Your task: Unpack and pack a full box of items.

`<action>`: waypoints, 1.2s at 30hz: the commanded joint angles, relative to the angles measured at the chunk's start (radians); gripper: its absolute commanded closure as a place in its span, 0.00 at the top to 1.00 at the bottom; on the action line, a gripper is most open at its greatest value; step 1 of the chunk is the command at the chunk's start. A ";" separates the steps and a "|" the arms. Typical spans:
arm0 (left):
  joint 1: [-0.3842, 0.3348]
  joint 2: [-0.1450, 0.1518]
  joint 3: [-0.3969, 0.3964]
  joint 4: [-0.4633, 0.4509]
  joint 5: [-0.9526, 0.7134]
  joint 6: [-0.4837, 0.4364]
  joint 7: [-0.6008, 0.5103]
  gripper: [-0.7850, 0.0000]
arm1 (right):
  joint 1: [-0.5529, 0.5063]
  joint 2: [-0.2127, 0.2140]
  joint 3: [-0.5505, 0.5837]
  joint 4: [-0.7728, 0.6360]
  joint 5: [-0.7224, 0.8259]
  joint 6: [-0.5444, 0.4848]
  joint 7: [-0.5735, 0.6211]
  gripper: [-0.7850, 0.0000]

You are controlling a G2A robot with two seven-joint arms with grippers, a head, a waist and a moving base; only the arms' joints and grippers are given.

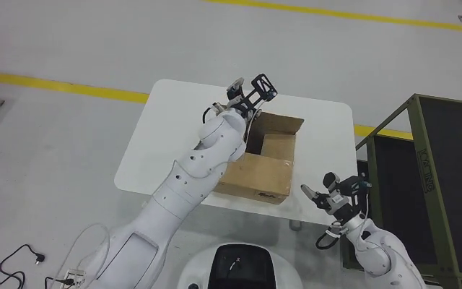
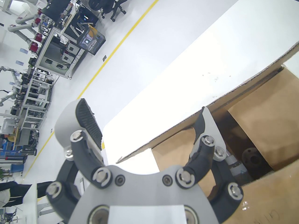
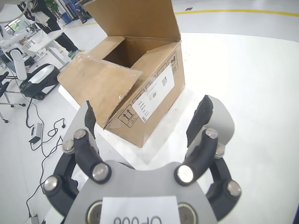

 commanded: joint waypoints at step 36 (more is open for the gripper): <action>0.263 0.034 -0.163 -0.332 -0.013 -0.230 -0.123 1.00 | 0.044 0.014 0.003 0.024 -0.007 0.041 -0.005 1.00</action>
